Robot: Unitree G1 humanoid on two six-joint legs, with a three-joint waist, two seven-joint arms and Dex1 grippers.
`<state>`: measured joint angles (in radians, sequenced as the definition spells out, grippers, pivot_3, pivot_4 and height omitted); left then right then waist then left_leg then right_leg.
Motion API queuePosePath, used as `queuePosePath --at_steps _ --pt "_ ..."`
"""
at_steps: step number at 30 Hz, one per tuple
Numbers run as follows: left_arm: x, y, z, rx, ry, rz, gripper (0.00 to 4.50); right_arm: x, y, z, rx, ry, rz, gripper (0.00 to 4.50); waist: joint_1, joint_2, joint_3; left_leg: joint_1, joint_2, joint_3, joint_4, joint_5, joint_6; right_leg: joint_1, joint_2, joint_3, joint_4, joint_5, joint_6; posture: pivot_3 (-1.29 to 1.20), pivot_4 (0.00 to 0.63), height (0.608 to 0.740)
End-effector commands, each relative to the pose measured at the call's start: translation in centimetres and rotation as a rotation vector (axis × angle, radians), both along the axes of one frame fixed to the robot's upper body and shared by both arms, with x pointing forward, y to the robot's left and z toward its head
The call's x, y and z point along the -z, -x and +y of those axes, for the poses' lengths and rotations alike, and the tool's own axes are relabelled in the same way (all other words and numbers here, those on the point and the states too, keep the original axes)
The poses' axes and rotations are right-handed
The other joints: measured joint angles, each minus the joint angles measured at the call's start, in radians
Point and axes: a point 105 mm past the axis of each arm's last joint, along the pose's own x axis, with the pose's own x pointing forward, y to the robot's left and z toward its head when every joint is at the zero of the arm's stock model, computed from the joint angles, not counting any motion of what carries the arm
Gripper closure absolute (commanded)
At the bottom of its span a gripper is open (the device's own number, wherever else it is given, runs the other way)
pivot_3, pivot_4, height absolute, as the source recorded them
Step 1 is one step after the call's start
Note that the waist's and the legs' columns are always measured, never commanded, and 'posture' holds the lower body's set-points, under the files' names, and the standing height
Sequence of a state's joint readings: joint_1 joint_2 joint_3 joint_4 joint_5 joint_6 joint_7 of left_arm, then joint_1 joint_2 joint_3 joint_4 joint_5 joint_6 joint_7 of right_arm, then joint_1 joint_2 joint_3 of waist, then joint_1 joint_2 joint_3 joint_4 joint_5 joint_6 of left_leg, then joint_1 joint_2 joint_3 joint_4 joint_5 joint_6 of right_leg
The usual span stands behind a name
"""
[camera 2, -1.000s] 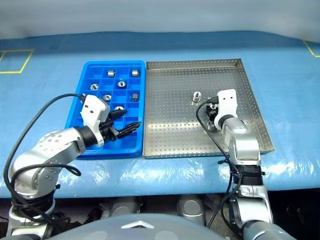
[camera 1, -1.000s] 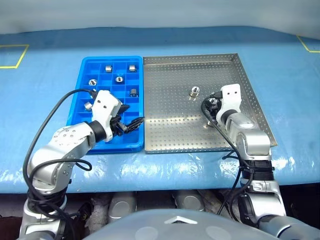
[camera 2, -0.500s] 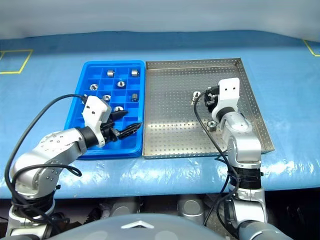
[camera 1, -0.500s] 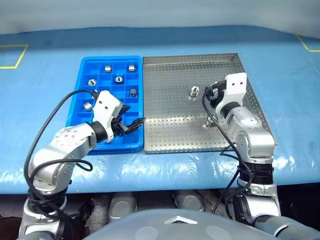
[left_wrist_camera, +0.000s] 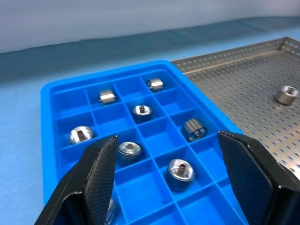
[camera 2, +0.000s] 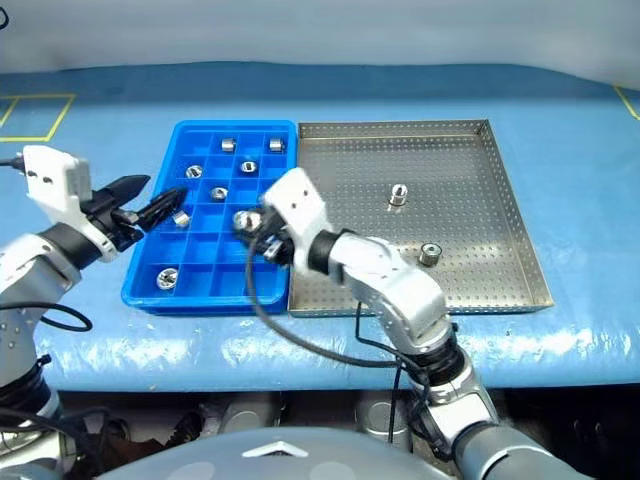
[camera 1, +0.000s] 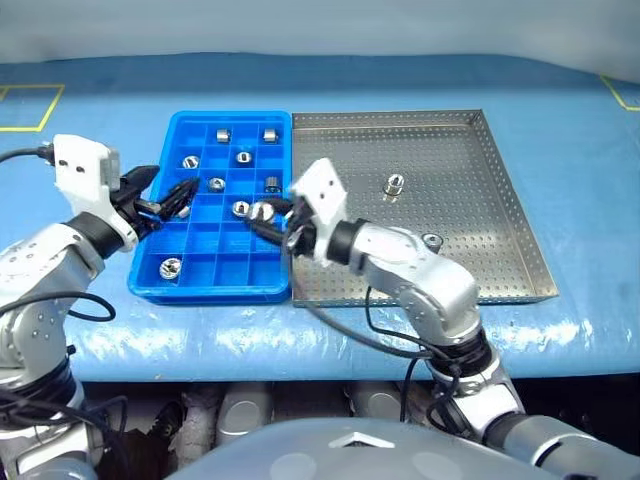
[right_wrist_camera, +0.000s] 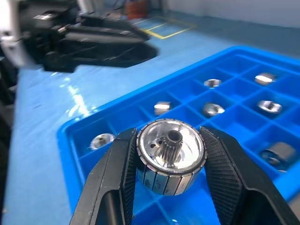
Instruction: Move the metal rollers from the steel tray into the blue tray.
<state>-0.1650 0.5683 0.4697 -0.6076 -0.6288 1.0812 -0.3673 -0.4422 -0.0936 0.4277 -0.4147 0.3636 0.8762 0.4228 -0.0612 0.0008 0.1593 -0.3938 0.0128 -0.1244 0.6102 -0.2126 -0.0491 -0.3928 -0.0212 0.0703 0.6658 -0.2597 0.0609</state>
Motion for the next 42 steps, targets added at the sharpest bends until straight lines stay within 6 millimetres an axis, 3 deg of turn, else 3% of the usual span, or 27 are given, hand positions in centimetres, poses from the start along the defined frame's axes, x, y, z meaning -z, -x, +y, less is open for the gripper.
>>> queuePosePath --at_steps 1,5,9,12,15,20,32,38,42 --pt "-0.2 0.1 0.5 -0.042 -0.010 -0.022 0.81 0.9 1.0 2.4 -0.088 0.018 0.004 2.75 0.000 0.000 0.000 0.000 0.000 0.000 0.000 0.000 0.000 0.000 0.000 0.000 0.000 0.000 0.000 0.05 0.150 0.740" --pt "0.6 0.3 0.2 -0.033 -0.027 0.002 0.81 2.9 0.2 3.4 -0.067 0.092 -0.003 2.75 0.003 0.000 0.000 0.000 0.000 0.000 -0.002 0.000 0.000 -0.001 0.000 0.000 0.000 0.000 0.000 0.06 0.150 0.740" --pt "1.4 0.7 0.4 -0.025 -0.073 0.041 0.81 3.0 -0.3 3.2 -0.042 0.058 0.045 2.75 0.007 0.000 0.000 0.000 0.000 -0.001 -0.002 0.001 -0.001 -0.001 0.000 0.000 0.000 0.000 0.000 0.06 0.150 0.740" --pt "1.9 0.2 3.0 -0.170 -0.184 0.057 0.81 4.1 -0.8 3.0 -0.017 0.092 0.051 2.75 0.009 0.000 0.000 0.000 0.000 -0.001 -0.002 0.001 -0.001 -0.001 0.000 -0.001 0.000 0.000 0.000 0.06 0.150 0.740" --pt "1.8 -0.2 5.8 -0.322 -0.251 0.071 0.81 4.0 -1.0 2.8 0.008 0.085 0.049 2.75 0.009 0.000 0.000 0.000 0.000 -0.001 -0.003 0.001 -0.001 -0.001 0.001 -0.001 0.000 0.000 0.000 0.06 0.150 0.740" --pt "1.5 -0.6 7.6 -0.429 -0.283 0.065 0.81 3.7 -0.4 3.2 -0.004 0.070 0.057 2.75 0.011 -0.001 0.000 0.000 0.000 -0.001 -0.003 0.001 -0.001 -0.002 0.000 -0.001 0.000 0.000 0.000 0.05 0.150 0.740" --pt "2.0 -1.3 6.0 -0.359 -0.272 0.069 0.81 4.9 1.0 4.2 -0.058 0.077 0.116 2.75 0.009 -0.001 0.000 0.000 0.000 -0.001 -0.005 0.001 -0.002 -0.002 0.000 -0.002 0.000 0.000 0.000 0.05 0.150 0.740" --pt "2.6 -1.7 4.6 -0.300 -0.257 0.073 0.81 3.8 0.8 3.9 -0.051 0.044 0.075 0.83 0.010 -0.001 0.000 0.000 0.000 -0.001 -0.005 0.001 -0.002 -0.002 -0.001 -0.002 0.000 0.000 0.000 0.04 0.150 0.740" --pt "3.0 -2.2 2.5 -0.220 -0.205 0.058 0.81 1.3 -0.3 2.6 0.024 -0.011 -0.011 0.83 0.010 -0.001 0.000 0.000 0.000 -0.001 -0.004 0.001 -0.002 -0.002 -0.001 -0.002 0.000 0.000 0.000 0.03 0.150 0.740"
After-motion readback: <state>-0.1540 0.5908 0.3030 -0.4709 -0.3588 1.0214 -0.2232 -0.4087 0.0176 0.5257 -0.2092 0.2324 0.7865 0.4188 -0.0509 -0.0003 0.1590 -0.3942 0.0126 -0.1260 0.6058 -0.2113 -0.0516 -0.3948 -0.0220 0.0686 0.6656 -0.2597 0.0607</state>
